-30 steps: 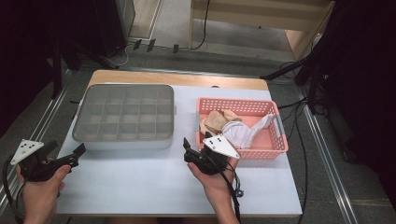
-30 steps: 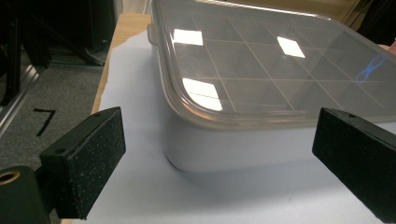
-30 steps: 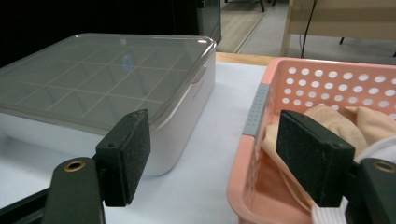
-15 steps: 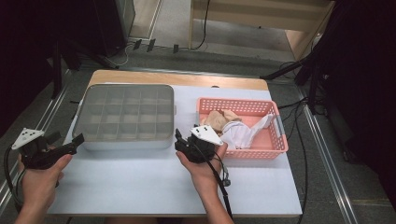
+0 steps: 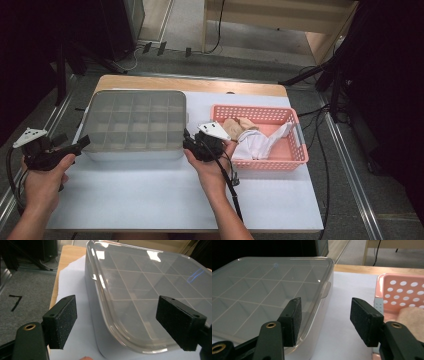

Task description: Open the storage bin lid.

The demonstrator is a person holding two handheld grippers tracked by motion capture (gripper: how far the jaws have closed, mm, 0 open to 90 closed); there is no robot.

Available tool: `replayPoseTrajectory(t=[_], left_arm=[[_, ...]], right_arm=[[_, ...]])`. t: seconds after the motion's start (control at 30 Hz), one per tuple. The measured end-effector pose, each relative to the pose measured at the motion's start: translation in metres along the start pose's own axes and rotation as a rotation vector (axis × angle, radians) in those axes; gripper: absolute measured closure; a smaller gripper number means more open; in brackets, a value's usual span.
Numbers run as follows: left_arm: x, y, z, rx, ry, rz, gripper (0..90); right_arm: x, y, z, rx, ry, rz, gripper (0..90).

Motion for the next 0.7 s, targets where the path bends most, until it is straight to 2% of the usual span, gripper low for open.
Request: replayPoseTrajectory(t=[0.13, 0.2, 0.37, 0.47, 0.7], left_arm=[[0.006, 0.005, 0.005, 0.004, -0.001, 0.014, 18.1], [0.01, 0.008, 0.006, 0.004, 0.005, 0.025, 18.5], [0.018, 0.019, 0.005, 0.001, 0.012, 0.055, 19.8], [0.02, 0.027, 0.006, -0.003, 0.039, 0.076, 21.9], [0.024, 0.042, 0.009, -0.038, 0.051, 0.1, 26.9]], right_arm=[[0.004, 0.007, -0.002, -0.007, 0.027, 0.012, 44.1], [0.007, 0.01, -0.002, -0.012, 0.013, 0.012, 44.1], [0.01, 0.018, -0.002, -0.022, 0.017, 0.03, 44.2], [0.01, 0.027, -0.001, -0.034, 0.006, 0.048, 43.9], [0.015, 0.045, 0.003, -0.04, 0.004, 0.084, 42.8]])
Point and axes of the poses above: each handheld gripper's, and its own axes: y roughly forward along the jaws, x roughly out of its top, z roughly to its left, the point moved 3 cm from there along y, roughly forward along the jaws, and after that the axes turned 2 degrees about -y, right-handed, at the moved point
